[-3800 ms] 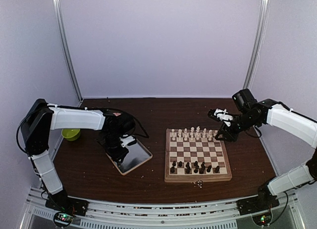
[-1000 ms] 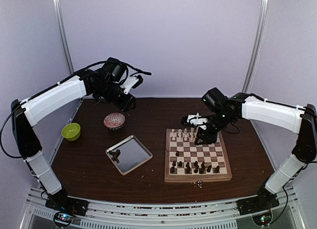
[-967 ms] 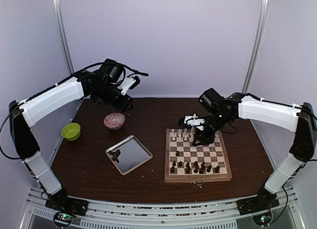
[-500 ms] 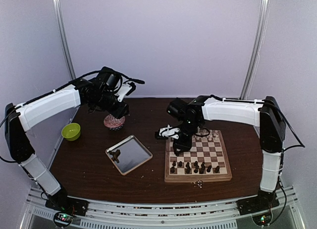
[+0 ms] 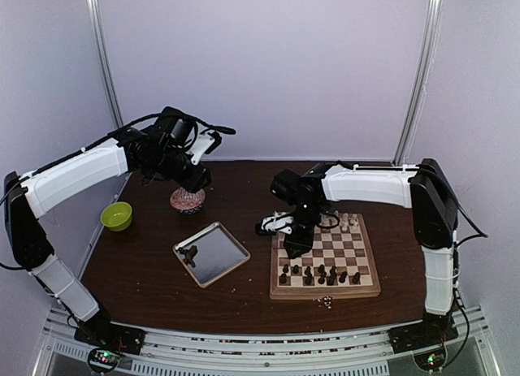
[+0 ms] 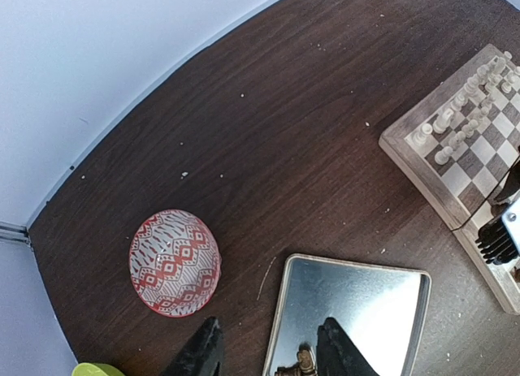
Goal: Set up the chess pieces on the board
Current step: Pick up the pawn from the chessboard, then place the pawn at c7, then move the chess pile into the storage box.
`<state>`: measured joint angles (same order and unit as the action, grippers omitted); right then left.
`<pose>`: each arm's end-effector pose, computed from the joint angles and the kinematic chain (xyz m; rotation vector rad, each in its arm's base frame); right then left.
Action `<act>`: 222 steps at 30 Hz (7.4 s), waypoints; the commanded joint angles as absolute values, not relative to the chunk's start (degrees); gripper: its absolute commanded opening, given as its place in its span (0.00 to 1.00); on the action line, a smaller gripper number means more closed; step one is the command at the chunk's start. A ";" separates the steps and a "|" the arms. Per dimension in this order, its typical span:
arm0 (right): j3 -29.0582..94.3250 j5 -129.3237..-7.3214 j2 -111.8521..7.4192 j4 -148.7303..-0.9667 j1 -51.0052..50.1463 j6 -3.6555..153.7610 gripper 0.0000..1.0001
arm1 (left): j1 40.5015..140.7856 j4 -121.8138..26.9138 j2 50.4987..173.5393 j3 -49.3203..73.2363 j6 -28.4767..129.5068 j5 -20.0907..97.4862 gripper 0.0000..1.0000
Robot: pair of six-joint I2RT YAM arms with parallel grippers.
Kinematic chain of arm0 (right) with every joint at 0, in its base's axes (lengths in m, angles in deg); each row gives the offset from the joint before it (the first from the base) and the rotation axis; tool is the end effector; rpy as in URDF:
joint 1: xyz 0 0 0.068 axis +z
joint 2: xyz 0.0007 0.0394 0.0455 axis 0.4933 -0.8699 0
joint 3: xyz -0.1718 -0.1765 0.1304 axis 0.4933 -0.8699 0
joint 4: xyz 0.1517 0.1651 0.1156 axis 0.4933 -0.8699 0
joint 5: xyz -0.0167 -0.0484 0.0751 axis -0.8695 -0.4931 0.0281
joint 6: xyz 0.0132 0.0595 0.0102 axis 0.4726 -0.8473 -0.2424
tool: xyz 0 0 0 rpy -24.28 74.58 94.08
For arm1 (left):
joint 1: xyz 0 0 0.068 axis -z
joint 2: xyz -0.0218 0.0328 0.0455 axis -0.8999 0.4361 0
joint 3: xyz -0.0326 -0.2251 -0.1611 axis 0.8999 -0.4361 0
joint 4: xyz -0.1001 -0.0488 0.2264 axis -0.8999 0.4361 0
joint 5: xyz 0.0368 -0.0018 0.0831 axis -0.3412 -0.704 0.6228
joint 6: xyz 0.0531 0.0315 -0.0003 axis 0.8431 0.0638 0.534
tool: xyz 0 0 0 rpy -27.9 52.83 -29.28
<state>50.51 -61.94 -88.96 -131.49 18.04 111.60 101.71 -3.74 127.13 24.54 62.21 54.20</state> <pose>0.2631 0.3050 0.1922 -1.9008 2.3320 0.4002 0.2762 -0.2050 0.3312 0.7173 2.2849 -0.1564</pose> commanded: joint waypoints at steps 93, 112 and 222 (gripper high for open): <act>18.45 -60.50 -62.42 -128.44 8.87 114.26 0.21 | 103.61 -3.95 130.66 26.80 63.05 53.35 0.42; 28.13 -43.16 -58.73 -124.81 -4.00 111.80 0.24 | 103.69 0.25 135.16 28.44 61.68 60.85 0.41; 21.85 -46.97 -56.80 -122.45 -2.97 113.68 0.28 | 106.95 -0.92 149.29 11.91 35.98 49.85 0.35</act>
